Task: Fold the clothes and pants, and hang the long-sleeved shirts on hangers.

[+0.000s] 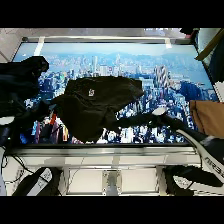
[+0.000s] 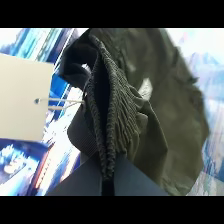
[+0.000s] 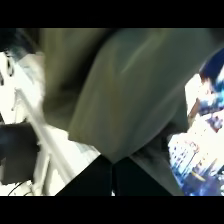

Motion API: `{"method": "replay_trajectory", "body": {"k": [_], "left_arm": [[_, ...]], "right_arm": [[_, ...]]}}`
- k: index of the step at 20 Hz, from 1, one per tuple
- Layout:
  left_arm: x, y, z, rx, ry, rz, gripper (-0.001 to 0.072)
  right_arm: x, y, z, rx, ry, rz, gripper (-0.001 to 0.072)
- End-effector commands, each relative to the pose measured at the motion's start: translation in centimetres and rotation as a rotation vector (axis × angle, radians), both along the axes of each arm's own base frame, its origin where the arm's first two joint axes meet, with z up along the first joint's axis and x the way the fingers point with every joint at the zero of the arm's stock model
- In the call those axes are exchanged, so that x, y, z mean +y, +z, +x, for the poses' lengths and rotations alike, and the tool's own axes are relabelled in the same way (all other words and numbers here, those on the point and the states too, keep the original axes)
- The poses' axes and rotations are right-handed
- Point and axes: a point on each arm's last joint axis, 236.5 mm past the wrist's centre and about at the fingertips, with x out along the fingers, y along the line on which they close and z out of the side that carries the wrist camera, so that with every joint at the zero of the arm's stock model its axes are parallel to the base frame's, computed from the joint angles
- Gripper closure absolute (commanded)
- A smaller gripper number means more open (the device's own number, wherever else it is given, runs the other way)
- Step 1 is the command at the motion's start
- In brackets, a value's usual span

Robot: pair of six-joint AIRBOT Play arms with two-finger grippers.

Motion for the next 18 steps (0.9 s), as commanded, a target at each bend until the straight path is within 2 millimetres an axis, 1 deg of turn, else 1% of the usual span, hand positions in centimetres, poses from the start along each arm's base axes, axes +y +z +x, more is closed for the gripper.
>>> {"method": "replay_trajectory", "body": {"k": [1, 2, 3, 4, 5, 6, 7, 8, 9, 10, 11, 12, 13, 14, 15, 16, 17, 18], "left_arm": [[1.0, 3.0, -1.5, -0.039, -0.058, 0.079, 0.0686], [0.5, 3.2, -2.2, -0.032, -0.091, 0.092, 0.0686], [-0.2, 2.8, -3.2, 0.002, -0.121, 0.092, 0.0685], [-1.1, 2.4, -3.9, 0.031, -0.159, 0.087, 0.0685], [-2.1, 1.9, -4.6, 0.057, -0.198, 0.091, 0.0686], [-3.0, 1.5, -4.8, 0.065, -0.225, 0.087, 0.0685], [-3.8, 1.2, -5.1, 0.072, -0.251, 0.087, 0.0686], [-4.5, 0.8, -5.4, 0.082, -0.279, 0.092, 0.0685], [-5.1, 0.4, -5.7, 0.091, -0.303, 0.1, 0.0686], [-5.6, -0.1, -6.1, 0.11, -0.321, 0.105, 0.0686], [-5.9, -0.7, -6.5, 0.134, -0.329, 0.103, 0.0685], [-6.2, -1.2, -6.9, 0.147, -0.343, 0.106, 0.0685], [-6.5, -1.6, -7.2, 0.158, -0.351, 0.104, 0.0686], [-6.7, -2.0, -7.5, 0.175, -0.346, 0.092, 0.0685], [-6.8, -2.1, -7.6, 0.179, -0.346, 0.086, 0.0686], [-6.8, -2.2, -7.6, 0.18, -0.346, 0.087, 0.0685], [-6.8, -2.2, -7.6, 0.18, -0.345, 0.088, 0.0685], [-6.8, -2.2, -7.6, 0.18, -0.345, 0.088, 0.0685]], "right_arm": [[-7.7, 6.2, 2.4, -0.121, -0.013, -0.193, 0.0706], [-10.3, 8.7, 4.4, -0.218, -0.071, -0.279, 0.0706], [-12.6, 11.5, 6.3, -0.314, -0.122, -0.349, 0.0707], [-14.3, 14.3, 8.0, -0.387, -0.167, -0.401, 0.0706], [-15.3, 16.5, 9.5, -0.453, -0.193, -0.438, 0.0706], [-15.7, 17.7, 10.6, -0.488, -0.201, -0.456, 0.0707], [-15.6, 18.2, 11.8, -0.497, -0.207, -0.452, 0.0706], [-15.4, 17.7, 13.0, -0.482, -0.213, -0.446, 0.0706], [-15.1, 16.1, 14.4, -0.447, -0.22, -0.443, 0.0706], [-14.7, 14.0, 15.6, -0.407, -0.227, -0.441, 0.0705], [-14.1, 11.4, 16.8, -0.352, -0.23, -0.438, 0.0705], [-13.3, 8.8, 17.7, -0.301, -0.23, -0.431, 0.0649], [-12.5, 6.3, 18.6, -0.241, -0.244, -0.415, 0.0364], [-11.8, 4.2, 19.0, -0.184, -0.253, -0.399, 0.0186], [-11.5, 2.6, 18.9, -0.138, -0.244, -0.39, 0.0194], [-11.9, 1.9, 18.6, -0.111, -0.233, -0.397, 0.0224], [-12.7, 1.9, 18.1, -0.095, -0.222, -0.406, 0.0241], [-13.8, 2.3, 17.5, -0.087, -0.213, -0.418, 0.0241]]}}
